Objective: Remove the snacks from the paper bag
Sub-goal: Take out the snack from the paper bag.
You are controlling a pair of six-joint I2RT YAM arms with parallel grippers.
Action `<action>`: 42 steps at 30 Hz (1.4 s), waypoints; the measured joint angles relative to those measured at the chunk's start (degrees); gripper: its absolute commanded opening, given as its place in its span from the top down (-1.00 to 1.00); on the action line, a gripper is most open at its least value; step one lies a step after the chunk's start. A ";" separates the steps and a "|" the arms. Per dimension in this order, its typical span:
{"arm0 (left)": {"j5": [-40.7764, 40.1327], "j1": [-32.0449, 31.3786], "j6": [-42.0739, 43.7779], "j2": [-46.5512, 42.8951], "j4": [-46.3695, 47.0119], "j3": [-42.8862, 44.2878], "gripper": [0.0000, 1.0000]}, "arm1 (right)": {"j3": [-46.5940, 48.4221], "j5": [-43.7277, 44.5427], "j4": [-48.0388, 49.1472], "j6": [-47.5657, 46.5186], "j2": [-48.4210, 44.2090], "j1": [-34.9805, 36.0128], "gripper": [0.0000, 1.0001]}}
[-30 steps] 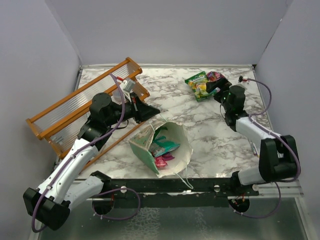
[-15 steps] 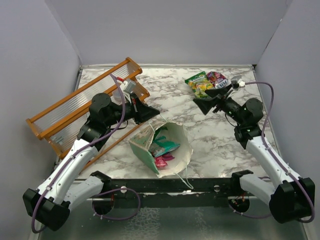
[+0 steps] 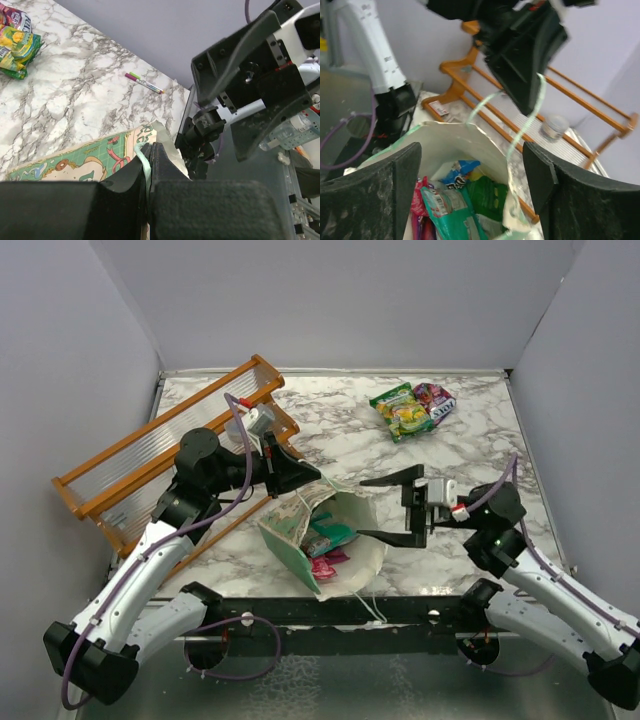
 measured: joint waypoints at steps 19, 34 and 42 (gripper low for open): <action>0.37 0.00 1.92 -0.96 -2.01 0.00 1.00 | 16.04 28.15 -52.68 -46.03 17.20 29.31 -0.11; 0.37 0.00 2.34 -0.96 -2.21 0.00 1.00 | 15.50 42.05 -51.19 -49.20 28.55 31.98 -0.04; 0.37 0.00 2.34 -0.96 -2.21 0.00 1.00 | 15.39 45.48 -46.99 -49.20 32.76 32.06 -0.09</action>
